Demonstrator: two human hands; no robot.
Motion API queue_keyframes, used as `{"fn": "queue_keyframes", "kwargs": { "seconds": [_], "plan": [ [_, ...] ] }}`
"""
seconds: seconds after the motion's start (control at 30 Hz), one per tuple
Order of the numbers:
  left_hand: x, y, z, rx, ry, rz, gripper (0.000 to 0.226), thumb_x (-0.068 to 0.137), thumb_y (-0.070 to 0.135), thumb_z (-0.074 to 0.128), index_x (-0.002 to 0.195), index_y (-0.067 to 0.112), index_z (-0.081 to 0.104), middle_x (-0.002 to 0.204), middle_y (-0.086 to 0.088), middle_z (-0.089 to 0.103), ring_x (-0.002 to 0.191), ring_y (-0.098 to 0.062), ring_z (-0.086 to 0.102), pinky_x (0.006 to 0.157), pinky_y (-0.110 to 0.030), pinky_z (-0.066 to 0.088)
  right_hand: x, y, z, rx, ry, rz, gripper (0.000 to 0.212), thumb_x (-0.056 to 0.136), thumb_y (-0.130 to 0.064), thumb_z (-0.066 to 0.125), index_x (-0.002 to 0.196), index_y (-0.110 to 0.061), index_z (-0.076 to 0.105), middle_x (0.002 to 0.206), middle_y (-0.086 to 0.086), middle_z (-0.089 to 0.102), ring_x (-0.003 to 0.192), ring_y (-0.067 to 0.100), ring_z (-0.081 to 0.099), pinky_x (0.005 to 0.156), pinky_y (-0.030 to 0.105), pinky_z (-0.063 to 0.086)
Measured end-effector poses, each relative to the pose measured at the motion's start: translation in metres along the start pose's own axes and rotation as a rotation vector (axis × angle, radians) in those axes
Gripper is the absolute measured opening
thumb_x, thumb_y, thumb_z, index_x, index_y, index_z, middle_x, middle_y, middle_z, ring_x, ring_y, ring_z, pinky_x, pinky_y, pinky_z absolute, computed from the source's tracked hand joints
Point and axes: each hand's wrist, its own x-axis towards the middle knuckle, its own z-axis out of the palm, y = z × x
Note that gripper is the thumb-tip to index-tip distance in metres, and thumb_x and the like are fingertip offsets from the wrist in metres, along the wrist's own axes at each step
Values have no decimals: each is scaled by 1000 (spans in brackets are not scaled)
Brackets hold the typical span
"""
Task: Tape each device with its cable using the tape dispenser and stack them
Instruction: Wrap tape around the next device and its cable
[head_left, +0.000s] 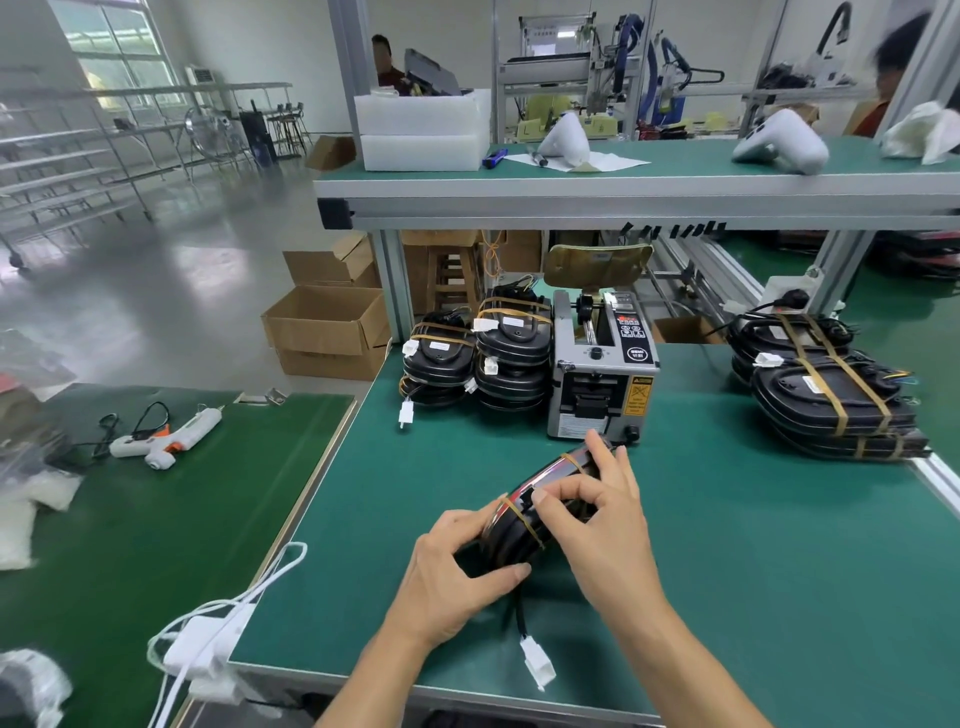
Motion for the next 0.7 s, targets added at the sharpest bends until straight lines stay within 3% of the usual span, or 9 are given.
{"fn": "queue_keyframes", "kwargs": {
  "seconds": [0.37,0.53,0.7],
  "plan": [
    [0,-1,0,-14,1,2,70,70,52,90,137,50,69,120,25,69,120,-5,68,103,-15,46,2,5,4,-34,39,-3,24,89,-19,79,68,-31,75,163,-23,31,154,-9,4,119,26,10],
    [0,-2,1,-4,1,0,70,70,53,90,137,56,67,119,25,69,119,-6,68,101,-14,46,3,7,7,-71,51,-26,22,88,-22,77,76,-40,74,164,-23,30,154,-8,2,121,30,10],
    [0,-3,2,4,2,10,68,72,51,90,135,58,67,123,23,69,122,-9,68,107,-26,49,3,10,10,-87,71,-38,22,87,-22,77,80,-42,73,164,-22,30,154,-8,1,125,34,10]
  ]
}}
